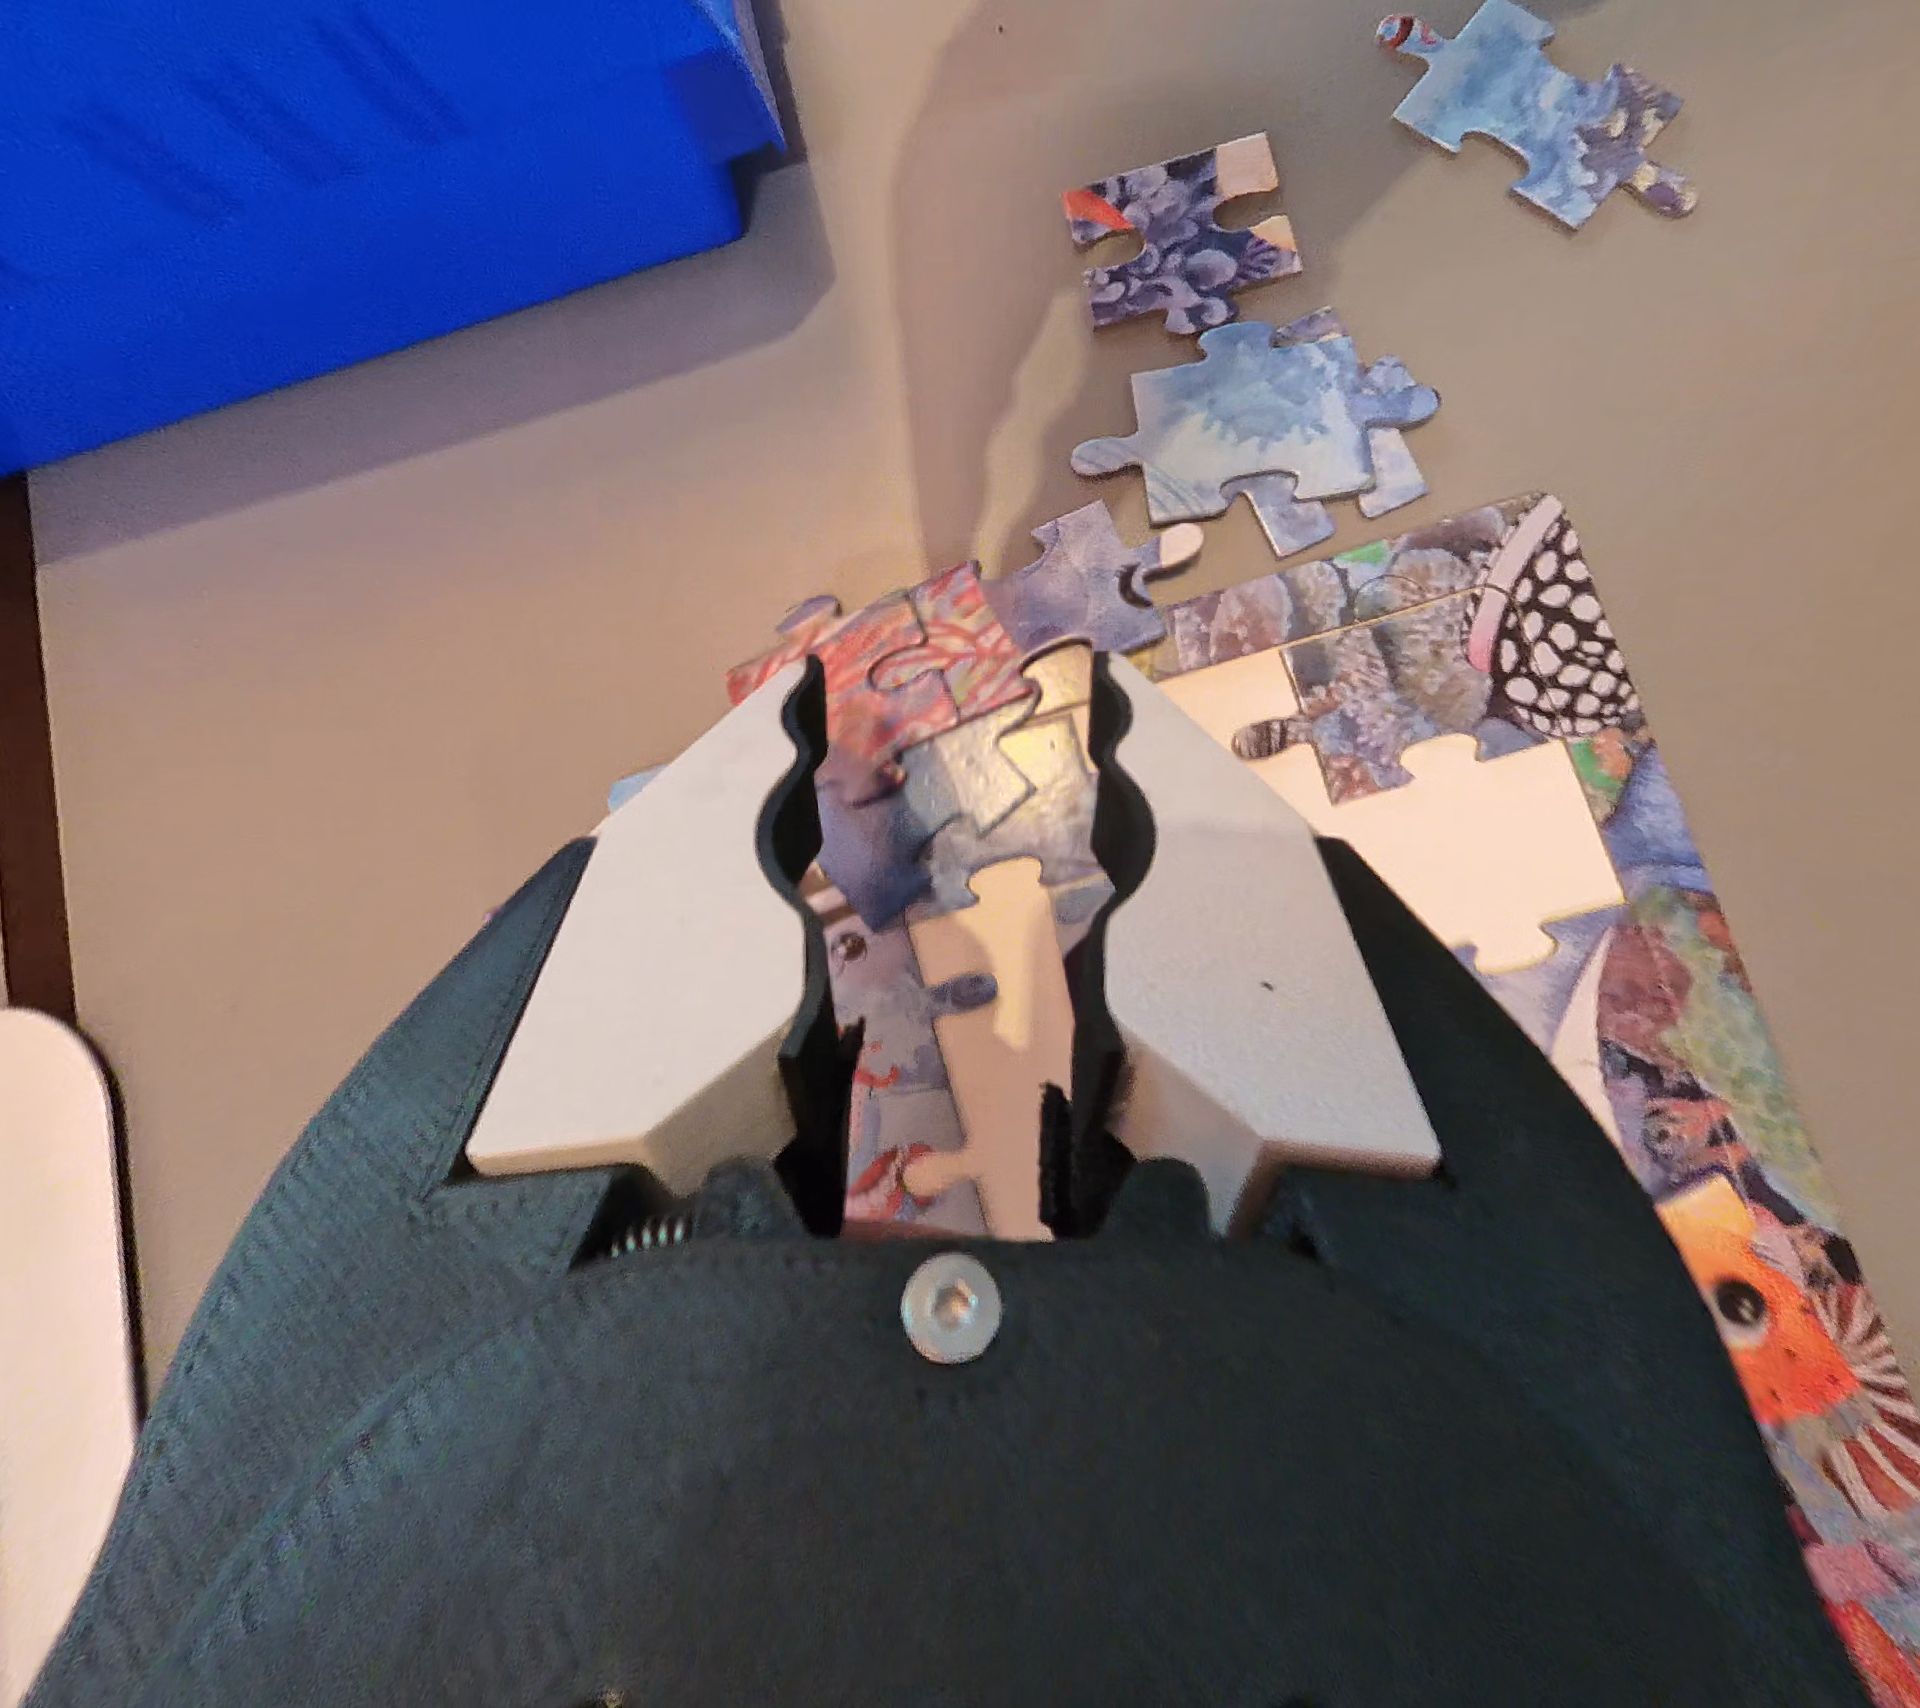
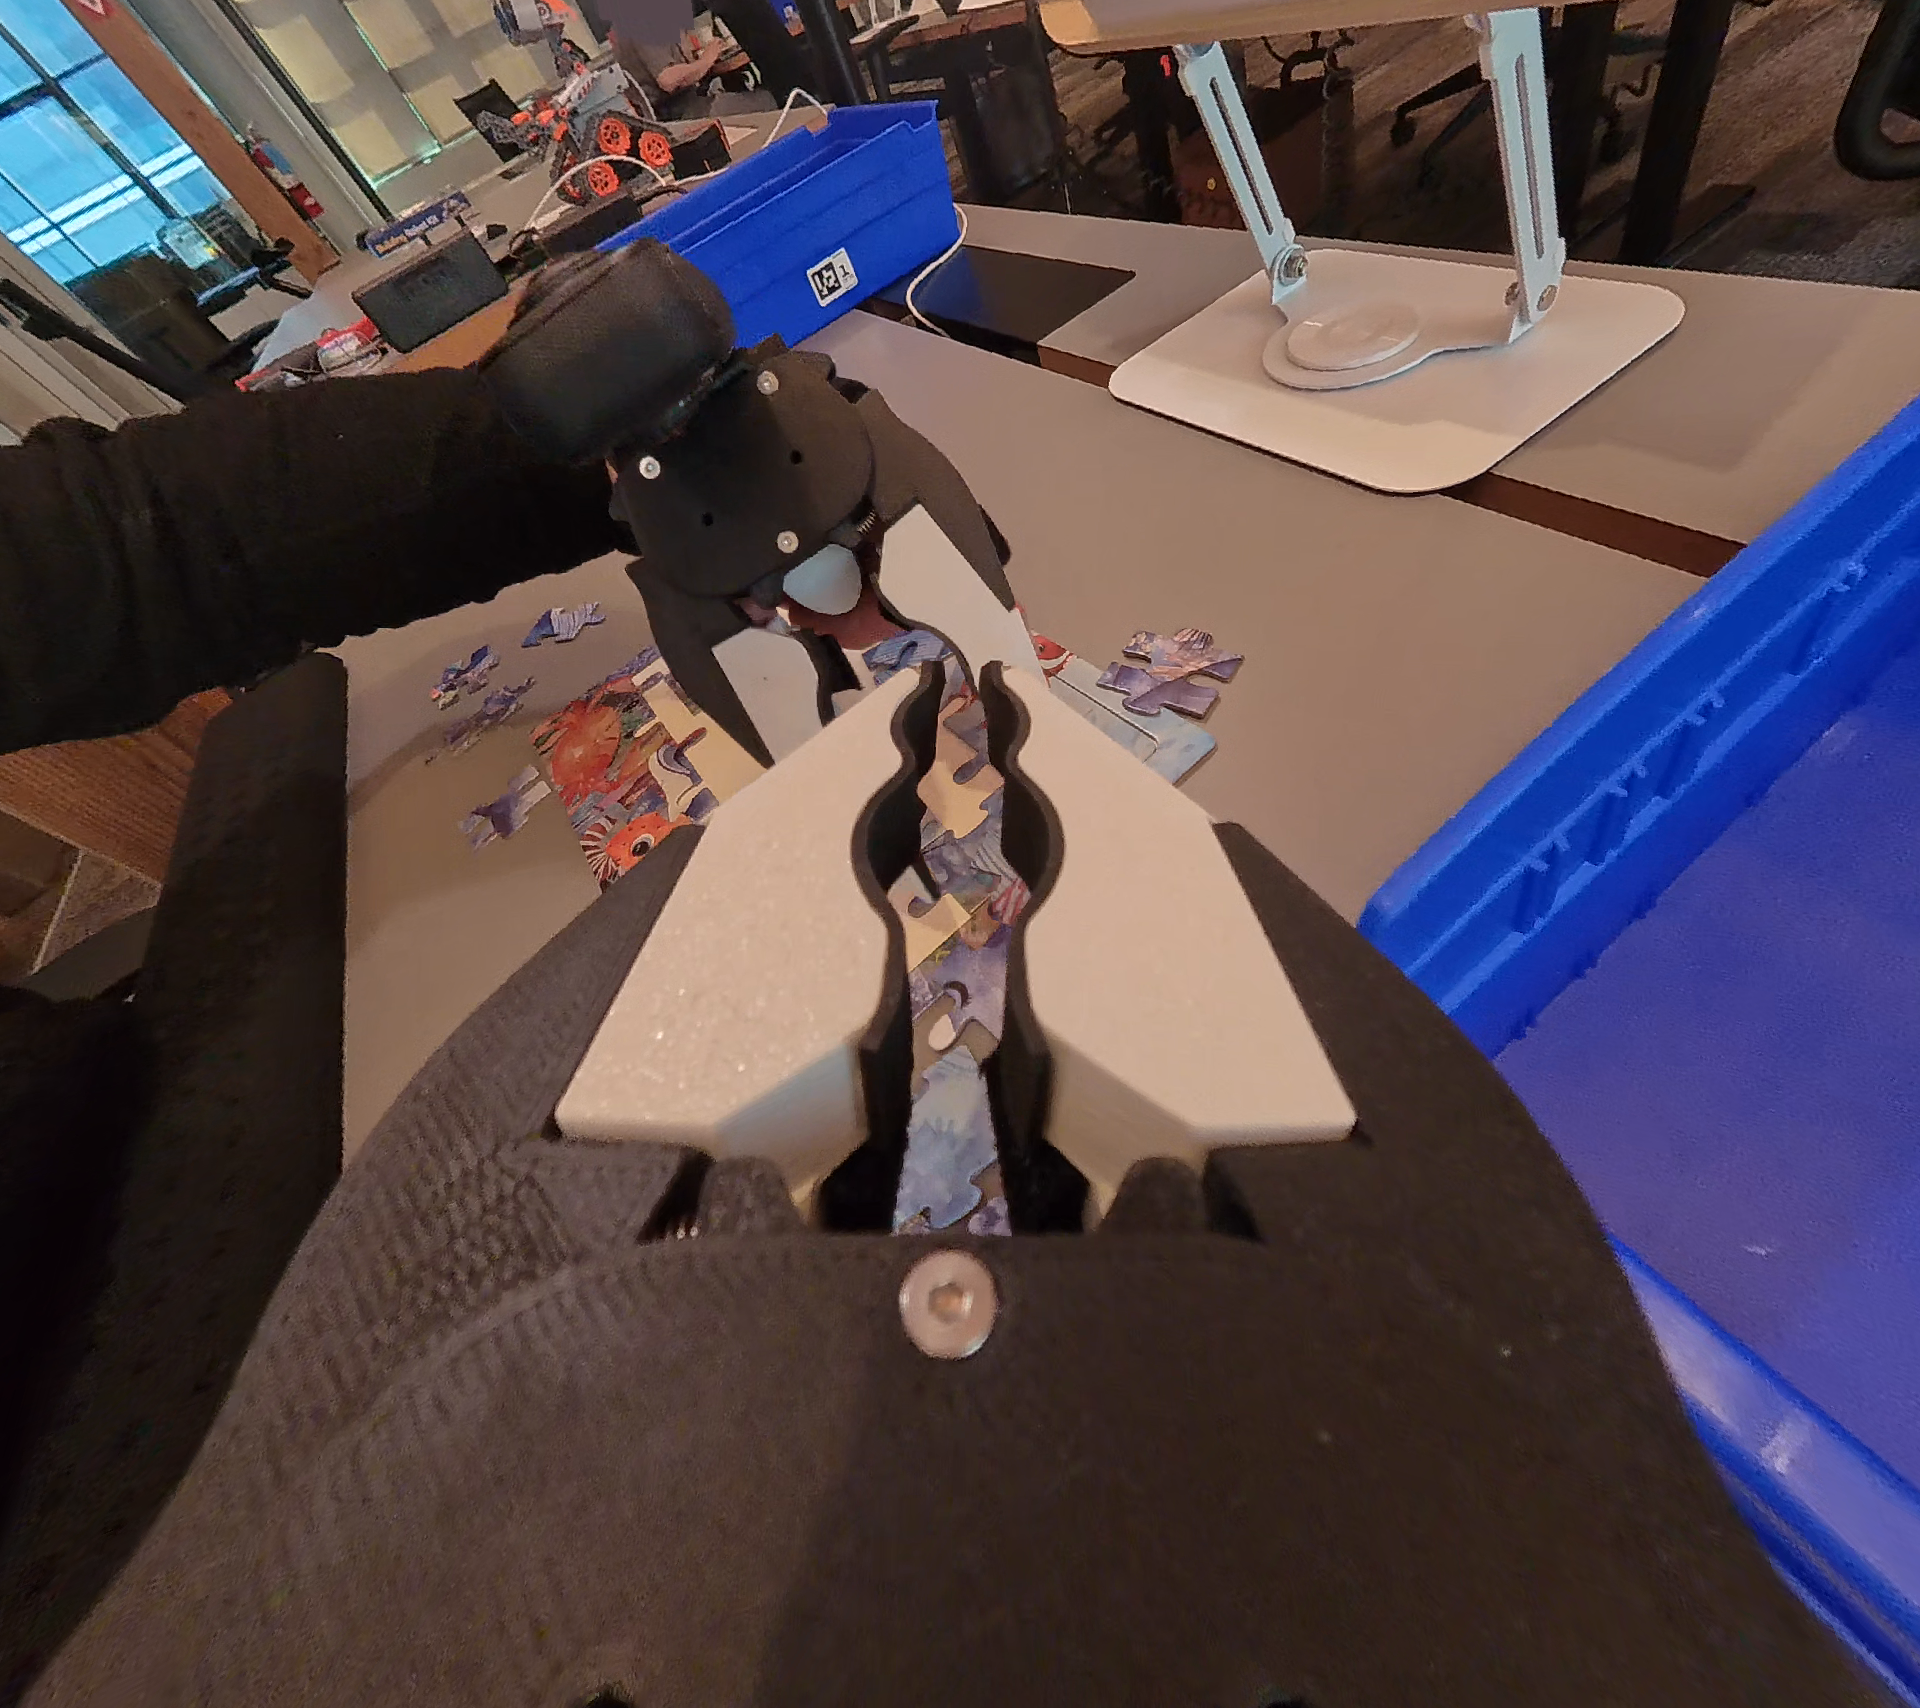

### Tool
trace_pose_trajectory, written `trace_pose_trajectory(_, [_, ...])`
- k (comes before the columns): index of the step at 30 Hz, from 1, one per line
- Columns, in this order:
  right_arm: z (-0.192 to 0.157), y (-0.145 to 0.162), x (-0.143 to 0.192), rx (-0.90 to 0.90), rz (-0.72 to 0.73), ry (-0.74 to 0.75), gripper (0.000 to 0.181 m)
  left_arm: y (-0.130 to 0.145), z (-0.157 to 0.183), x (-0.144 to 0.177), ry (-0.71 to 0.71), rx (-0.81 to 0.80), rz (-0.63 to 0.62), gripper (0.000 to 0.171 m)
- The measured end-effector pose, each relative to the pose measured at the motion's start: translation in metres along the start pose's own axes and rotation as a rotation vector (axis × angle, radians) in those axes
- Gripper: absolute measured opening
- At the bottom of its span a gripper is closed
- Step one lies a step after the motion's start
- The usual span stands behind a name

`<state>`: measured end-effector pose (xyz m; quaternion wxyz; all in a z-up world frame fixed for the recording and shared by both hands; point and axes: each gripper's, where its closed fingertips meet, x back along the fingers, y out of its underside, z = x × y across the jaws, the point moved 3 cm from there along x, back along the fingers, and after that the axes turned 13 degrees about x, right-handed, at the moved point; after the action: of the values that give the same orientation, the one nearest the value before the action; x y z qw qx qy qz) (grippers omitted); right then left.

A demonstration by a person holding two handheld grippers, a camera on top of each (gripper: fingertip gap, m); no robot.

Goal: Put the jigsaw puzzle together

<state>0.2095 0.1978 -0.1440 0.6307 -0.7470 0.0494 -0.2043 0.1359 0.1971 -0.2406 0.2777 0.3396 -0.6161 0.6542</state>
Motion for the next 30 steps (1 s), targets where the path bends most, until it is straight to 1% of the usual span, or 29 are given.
trace_pose_trajectory(3, [0.000,0.005,-0.002,-0.013,-0.029,-0.010,0.007,-0.011,0.009,-0.011,0.020,-0.039,0.006,0.050])
trace_pose_trajectory(4, [-0.001,0.011,-0.004,-0.030,-0.062,-0.030,0.008,-0.013,0.009,-0.011,0.015,-0.057,0.003,0.049])
trace_pose_trajectory(6, [-0.005,0.031,-0.012,-0.058,-0.177,-0.082,0.011,-0.011,0.008,-0.006,0.027,-0.062,-0.022,0.051])
trace_pose_trajectory(8, [-0.007,0.051,-0.023,-0.025,-0.296,-0.081,0.012,-0.002,0.000,0.007,0.022,-0.051,-0.051,0.050])
trace_pose_trajectory(11, [-0.013,0.074,-0.036,0.040,-0.437,-0.076,0.016,0.018,-0.014,0.030,-0.006,-0.019,-0.106,0.053])
trace_pose_trajectory(12, [-0.016,0.078,-0.041,0.062,-0.462,-0.086,0.020,0.024,-0.018,0.037,-0.023,-0.011,-0.110,0.052])
trace_pose_trajectory(14, [-0.024,0.086,-0.049,0.117,-0.505,-0.109,0.020,0.033,-0.022,0.046,-0.032,0.011,-0.120,0.051])
trace_pose_trajectory(16, [-0.031,0.095,-0.056,0.165,-0.544,-0.131,0.014,0.042,-0.026,0.050,-0.063,0.004,-0.137,0.051])
trace_pose_trajectory(18, [-0.030,0.108,-0.061,0.195,-0.612,-0.113,0.012,0.048,-0.030,0.051,-0.080,0.009,-0.141,0.051])
trace_pose_trajectory(19, [-0.027,0.110,-0.062,0.207,-0.621,-0.096,0.007,0.049,-0.034,0.051,-0.100,0.012,-0.136,0.051])
trace_pose_trajectory(20, [-0.027,0.110,-0.062,0.200,-0.617,-0.098,0.007,0.050,-0.040,0.051,-0.122,0.018,-0.131,0.051])
trace_pose_trajectory(22, [-0.022,0.111,-0.058,0.171,-0.625,-0.083,0.002,0.052,-0.049,0.050,-0.146,0.040,-0.119,0.051])
trace_pose_trajectory(23, [-0.019,0.113,-0.056,0.161,-0.633,-0.077,0.002,0.052,-0.057,0.050,-0.176,0.050,-0.106,0.050])
trace_pose_trajectory(25, [-0.014,0.114,-0.051,0.130,-0.643,-0.061,0.000,0.051,-0.068,0.048,-0.192,0.085,-0.085,0.050])
trace_pose_trajectory(27, [-0.010,0.115,-0.046,0.115,-0.653,-0.046,0.000,0.053,-0.081,0.044,-0.229,0.112,-0.086,0.049])
trace_pose_trajectory(30, [-0.006,0.115,-0.041,0.106,-0.667,-0.028,0.000,0.052,-0.078,0.036,-0.175,0.127,-0.069,0.048])
